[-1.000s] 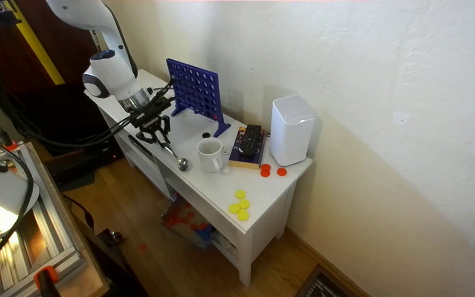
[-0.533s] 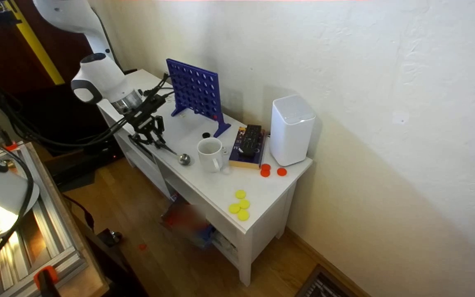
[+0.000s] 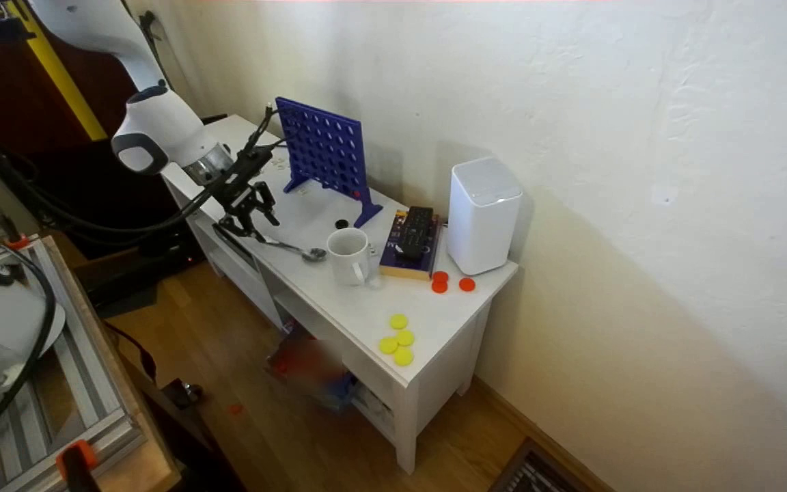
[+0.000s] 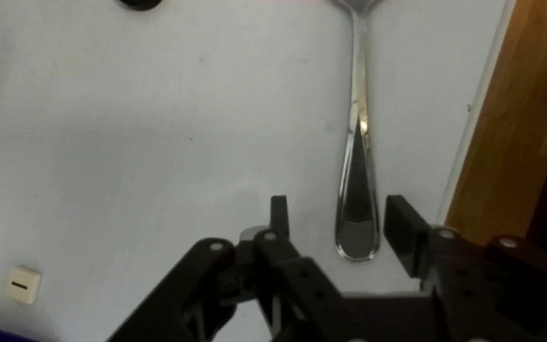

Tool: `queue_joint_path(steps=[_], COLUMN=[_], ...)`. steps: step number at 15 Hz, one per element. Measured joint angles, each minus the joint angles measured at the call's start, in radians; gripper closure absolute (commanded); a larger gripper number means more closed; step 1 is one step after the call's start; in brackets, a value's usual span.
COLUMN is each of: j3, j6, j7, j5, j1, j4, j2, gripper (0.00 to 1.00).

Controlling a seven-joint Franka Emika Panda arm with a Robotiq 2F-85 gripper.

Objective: Take the spoon out of the cup

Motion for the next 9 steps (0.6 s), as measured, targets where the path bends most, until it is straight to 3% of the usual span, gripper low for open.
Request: queue_joint_path(steps=[2, 5, 9], j3=[-0.028, -0.029, 0.018], j6=[-0.019, -0.066, -0.159], j7=[0.001, 0.001, 0.006], j5=[0.01, 0.088, 0.254], j1=[0.03, 0.042, 0.002], j4=[-0.008, -0.062, -0.198], j2=[-0.027, -0.122, -0.335], gripper=[0.01, 0.0, 0.0])
